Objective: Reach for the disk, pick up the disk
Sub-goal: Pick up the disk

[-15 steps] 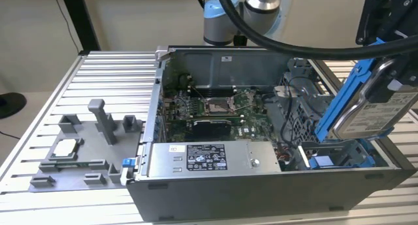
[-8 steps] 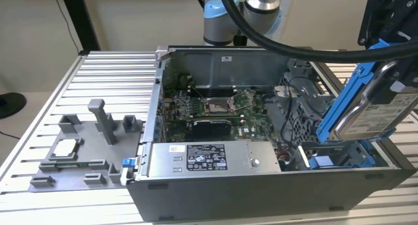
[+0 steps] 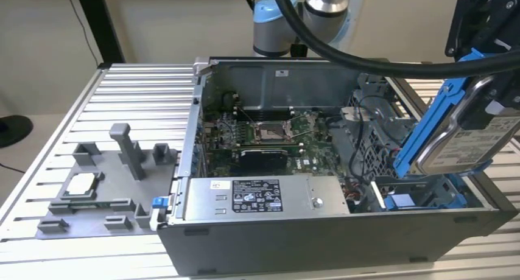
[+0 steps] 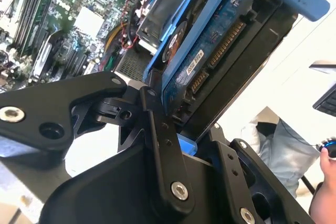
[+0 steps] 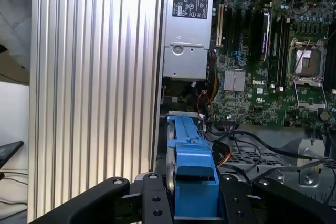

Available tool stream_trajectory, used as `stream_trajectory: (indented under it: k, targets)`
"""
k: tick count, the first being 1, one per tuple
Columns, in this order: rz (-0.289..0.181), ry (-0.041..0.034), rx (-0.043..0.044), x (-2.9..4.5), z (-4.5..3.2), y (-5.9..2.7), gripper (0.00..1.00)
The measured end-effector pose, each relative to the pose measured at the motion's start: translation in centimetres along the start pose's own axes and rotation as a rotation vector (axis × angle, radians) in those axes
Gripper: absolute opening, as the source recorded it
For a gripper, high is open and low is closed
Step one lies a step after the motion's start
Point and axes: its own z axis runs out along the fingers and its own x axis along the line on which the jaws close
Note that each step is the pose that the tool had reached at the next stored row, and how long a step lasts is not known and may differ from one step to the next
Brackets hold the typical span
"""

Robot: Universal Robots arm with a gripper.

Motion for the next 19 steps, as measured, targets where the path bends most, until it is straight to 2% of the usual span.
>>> stream_trajectory:
  k: [3,12,19]
  targets:
    - [0.001,0.0002,0.0000,-0.10,-0.01,-0.08,0.00]
    - [0.013,-0.0003,0.0002,-1.02,0.03,-0.45,0.00]
    - [0.013,-0.0003,0.0002,-1.07,0.03,-0.57,0.00]
